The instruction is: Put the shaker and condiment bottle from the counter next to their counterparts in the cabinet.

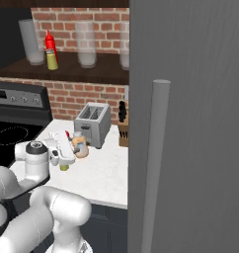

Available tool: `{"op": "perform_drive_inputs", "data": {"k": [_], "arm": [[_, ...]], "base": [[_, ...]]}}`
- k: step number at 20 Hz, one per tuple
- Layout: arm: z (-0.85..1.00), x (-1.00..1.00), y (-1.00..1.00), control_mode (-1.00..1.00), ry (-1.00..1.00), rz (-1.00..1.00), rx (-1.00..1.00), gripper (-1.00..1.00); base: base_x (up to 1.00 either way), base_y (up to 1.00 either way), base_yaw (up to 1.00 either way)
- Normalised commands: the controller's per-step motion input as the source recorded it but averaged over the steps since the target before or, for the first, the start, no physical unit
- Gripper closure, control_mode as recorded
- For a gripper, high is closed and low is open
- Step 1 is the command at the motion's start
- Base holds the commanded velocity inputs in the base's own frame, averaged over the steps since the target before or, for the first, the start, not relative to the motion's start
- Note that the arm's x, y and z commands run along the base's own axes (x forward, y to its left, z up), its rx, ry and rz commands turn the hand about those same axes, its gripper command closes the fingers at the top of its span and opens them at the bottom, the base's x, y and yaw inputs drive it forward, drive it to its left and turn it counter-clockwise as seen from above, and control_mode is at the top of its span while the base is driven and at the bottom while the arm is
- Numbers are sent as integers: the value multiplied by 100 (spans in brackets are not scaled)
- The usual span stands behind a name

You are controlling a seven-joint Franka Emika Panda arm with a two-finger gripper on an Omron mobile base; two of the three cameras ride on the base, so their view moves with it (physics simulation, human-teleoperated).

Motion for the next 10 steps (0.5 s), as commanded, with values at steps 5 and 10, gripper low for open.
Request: {"op": "perform_drive_inputs", "data": {"k": [5,10], "arm": [[13,0,0,-100,-17,30,0,100],[9,0,-3,-100,-16,39,1,100]], "base": [[0,0,0],[0,0,0]]}}
